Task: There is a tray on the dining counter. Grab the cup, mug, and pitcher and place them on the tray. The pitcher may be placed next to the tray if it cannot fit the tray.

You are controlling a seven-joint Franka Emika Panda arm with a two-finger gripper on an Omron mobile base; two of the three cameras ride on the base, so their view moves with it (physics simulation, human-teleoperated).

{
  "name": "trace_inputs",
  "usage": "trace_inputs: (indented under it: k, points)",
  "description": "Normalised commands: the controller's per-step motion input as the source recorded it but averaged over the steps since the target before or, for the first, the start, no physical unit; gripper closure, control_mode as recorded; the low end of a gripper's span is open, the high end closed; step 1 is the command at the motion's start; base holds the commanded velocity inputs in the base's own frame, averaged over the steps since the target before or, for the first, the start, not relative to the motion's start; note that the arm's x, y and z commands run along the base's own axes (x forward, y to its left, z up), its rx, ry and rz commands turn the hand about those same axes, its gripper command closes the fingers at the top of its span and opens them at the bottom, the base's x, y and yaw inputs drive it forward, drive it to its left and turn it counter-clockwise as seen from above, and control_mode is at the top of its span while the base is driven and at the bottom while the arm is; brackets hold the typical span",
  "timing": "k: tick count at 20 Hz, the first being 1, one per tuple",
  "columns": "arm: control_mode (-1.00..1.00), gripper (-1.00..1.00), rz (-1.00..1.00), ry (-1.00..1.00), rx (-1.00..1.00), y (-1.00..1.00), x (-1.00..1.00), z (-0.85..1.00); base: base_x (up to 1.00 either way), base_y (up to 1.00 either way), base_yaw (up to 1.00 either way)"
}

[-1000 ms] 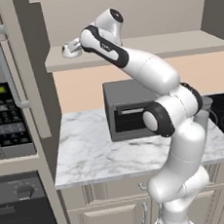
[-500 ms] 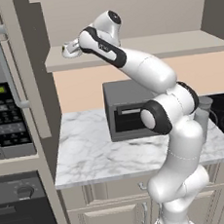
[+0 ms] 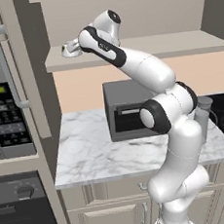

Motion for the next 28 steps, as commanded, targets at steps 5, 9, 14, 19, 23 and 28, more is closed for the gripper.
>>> trace_inputs:
  k: [5, 9, 14, 19, 23, 28]
  points:
    - [-1.00, 1.00, 0.00, 0.00, 0.00, 0.00, 0.00, 0.00, 0.00, 0.00, 0.00]
    - [-1.00, 1.00, 0.00, 0.00, 0.00, 0.00, 0.00, 0.00, 0.00, 0.00, 0.00]
    - [-1.00, 1.00, 0.00, 0.00, 0.00, 0.00, 0.00, 0.00, 0.00, 0.00, 0.00]
    - [-1.00, 1.00, 0.00, -0.04, 0.00, -0.08, -0.06, 0.00, 0.00, 0.00, 0.00]
    - [-1.00, 1.00, -0.01, -0.06, 0.03, -0.09, -0.07, 0.00, 0.00, 0.00, 0.00]
    - [-1.00, 1.00, -0.01, -0.01, 0.01, -0.18, -0.12, 0.00, 0.00, 0.00, 0.00]
